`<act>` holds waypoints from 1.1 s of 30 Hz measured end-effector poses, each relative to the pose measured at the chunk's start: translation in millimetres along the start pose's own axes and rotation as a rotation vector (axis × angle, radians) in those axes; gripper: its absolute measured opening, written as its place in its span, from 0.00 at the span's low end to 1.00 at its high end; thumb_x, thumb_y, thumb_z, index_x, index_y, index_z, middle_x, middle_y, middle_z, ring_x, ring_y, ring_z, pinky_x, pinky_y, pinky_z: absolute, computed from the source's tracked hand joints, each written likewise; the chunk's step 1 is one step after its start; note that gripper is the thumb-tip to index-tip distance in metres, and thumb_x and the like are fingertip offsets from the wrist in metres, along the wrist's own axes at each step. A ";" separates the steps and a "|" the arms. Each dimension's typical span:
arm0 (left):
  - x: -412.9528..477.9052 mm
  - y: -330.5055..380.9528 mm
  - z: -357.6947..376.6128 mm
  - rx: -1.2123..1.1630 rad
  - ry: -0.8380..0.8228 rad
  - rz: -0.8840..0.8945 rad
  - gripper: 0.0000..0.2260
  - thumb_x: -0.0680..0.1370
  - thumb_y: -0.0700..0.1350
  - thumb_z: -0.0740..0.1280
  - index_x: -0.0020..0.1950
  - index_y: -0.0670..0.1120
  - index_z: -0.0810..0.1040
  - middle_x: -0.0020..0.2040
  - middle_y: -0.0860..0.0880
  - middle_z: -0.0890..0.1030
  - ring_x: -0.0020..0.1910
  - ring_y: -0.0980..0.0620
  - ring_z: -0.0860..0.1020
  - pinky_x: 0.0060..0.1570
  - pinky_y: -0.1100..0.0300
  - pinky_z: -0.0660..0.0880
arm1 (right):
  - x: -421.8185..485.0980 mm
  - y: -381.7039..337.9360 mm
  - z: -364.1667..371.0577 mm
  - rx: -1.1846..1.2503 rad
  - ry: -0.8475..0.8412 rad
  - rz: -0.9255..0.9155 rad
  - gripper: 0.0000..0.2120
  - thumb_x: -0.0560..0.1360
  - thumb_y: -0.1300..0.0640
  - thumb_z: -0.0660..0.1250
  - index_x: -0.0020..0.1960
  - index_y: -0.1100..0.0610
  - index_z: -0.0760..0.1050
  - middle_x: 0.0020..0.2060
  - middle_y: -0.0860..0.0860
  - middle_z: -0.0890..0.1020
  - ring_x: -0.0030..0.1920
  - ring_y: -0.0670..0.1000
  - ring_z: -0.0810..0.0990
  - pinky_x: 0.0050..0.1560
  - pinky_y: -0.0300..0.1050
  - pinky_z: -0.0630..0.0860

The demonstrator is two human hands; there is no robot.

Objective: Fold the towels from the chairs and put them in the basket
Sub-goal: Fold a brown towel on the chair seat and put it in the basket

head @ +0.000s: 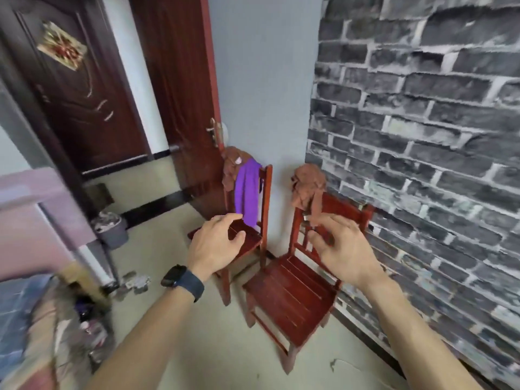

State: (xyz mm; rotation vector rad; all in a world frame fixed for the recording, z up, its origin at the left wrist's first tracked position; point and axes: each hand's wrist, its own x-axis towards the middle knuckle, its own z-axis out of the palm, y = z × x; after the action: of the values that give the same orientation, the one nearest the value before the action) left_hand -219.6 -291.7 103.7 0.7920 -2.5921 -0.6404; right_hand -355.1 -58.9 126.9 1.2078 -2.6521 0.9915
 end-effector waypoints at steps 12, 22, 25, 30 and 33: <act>193.8 -86.3 -20.7 0.055 0.092 -0.112 0.23 0.81 0.52 0.63 0.76 0.56 0.66 0.76 0.52 0.67 0.75 0.49 0.64 0.73 0.49 0.64 | 238.3 -7.1 101.2 0.037 -0.125 -0.181 0.18 0.81 0.47 0.63 0.71 0.44 0.73 0.69 0.42 0.74 0.72 0.49 0.66 0.68 0.35 0.56; 336.0 -128.5 -14.1 0.106 0.098 -0.154 0.22 0.81 0.52 0.62 0.76 0.56 0.66 0.75 0.53 0.68 0.74 0.50 0.65 0.72 0.53 0.64 | 415.6 21.5 176.1 0.061 -0.207 -0.207 0.20 0.80 0.43 0.60 0.71 0.45 0.72 0.69 0.44 0.75 0.72 0.50 0.67 0.73 0.50 0.65; 379.4 -153.9 0.4 0.117 0.066 -0.139 0.23 0.80 0.53 0.62 0.76 0.56 0.66 0.75 0.53 0.69 0.74 0.51 0.65 0.72 0.54 0.64 | 456.6 35.4 209.2 0.061 -0.232 -0.173 0.21 0.80 0.43 0.60 0.71 0.47 0.72 0.69 0.45 0.75 0.72 0.52 0.68 0.74 0.51 0.64; 476.3 -208.2 33.6 0.110 -0.020 -0.098 0.23 0.80 0.53 0.62 0.75 0.56 0.67 0.74 0.53 0.68 0.73 0.53 0.66 0.71 0.55 0.66 | 528.2 58.7 272.2 0.004 -0.233 -0.085 0.21 0.82 0.47 0.61 0.74 0.47 0.70 0.70 0.44 0.74 0.73 0.51 0.66 0.73 0.47 0.61; 555.5 -248.2 59.5 0.068 -0.084 -0.060 0.23 0.79 0.53 0.63 0.74 0.54 0.69 0.72 0.53 0.71 0.72 0.51 0.68 0.69 0.53 0.68 | 578.4 78.5 320.6 -0.069 -0.224 0.021 0.22 0.81 0.44 0.59 0.74 0.46 0.69 0.70 0.44 0.74 0.73 0.52 0.67 0.71 0.48 0.65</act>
State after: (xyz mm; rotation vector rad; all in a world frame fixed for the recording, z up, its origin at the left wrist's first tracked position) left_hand -572.7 -786.3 36.7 0.8858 -2.6875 -0.6176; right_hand -745.5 -585.5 9.4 1.3524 -2.8458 0.8027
